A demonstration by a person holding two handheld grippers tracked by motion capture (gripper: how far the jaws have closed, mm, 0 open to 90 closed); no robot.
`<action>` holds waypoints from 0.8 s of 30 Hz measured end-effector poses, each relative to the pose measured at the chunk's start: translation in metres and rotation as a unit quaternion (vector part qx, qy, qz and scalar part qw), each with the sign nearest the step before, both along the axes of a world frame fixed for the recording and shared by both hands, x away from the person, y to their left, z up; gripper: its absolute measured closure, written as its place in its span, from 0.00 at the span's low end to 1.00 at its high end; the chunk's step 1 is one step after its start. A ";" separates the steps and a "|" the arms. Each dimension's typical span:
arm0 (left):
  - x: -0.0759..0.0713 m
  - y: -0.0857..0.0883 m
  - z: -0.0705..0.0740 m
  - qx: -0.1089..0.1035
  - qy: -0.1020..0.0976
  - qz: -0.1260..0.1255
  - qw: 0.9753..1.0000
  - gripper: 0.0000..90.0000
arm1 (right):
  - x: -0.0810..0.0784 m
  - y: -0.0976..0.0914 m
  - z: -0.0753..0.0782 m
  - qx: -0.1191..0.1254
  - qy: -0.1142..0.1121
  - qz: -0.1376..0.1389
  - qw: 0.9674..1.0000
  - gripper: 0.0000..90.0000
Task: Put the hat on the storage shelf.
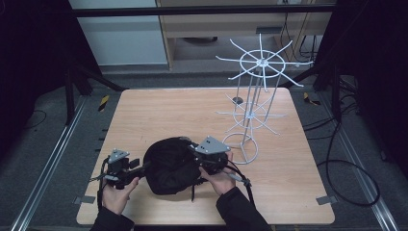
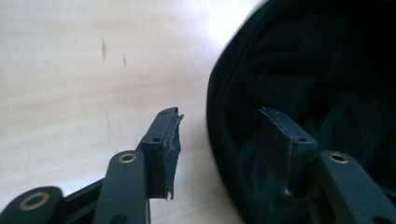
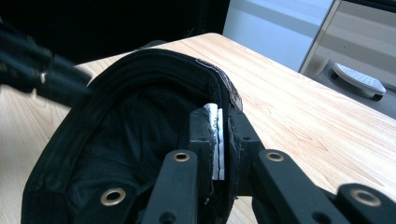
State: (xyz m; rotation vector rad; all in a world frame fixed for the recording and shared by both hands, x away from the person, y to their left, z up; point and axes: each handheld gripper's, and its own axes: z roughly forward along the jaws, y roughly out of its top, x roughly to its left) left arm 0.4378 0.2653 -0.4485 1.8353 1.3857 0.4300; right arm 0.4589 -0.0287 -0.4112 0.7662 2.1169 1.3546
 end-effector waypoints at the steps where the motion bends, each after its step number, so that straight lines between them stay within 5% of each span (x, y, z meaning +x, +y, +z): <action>1: 0.001 -0.001 -0.004 0.001 0.008 -0.006 1.000 0.56 | 0.000 0.000 0.000 0.001 -0.001 -0.001 1.000 0.92; 7: 0.011 -0.008 -0.017 0.015 0.031 -0.014 0.999 0.71 | -0.002 0.004 0.006 0.001 -0.011 0.005 1.000 0.92; 10: 0.017 -0.009 -0.019 0.003 0.036 -0.016 0.999 0.82 | -0.002 0.005 0.012 0.003 -0.018 0.008 1.000 0.92; 20: 0.042 -0.011 -0.016 -0.039 -0.013 0.025 0.999 0.91 | -0.004 0.015 0.036 0.007 -0.060 0.036 0.997 0.92; 24: 0.055 -0.013 -0.021 -0.053 -0.015 0.035 0.998 0.91 | -0.009 0.022 0.037 0.002 -0.064 0.061 0.996 0.92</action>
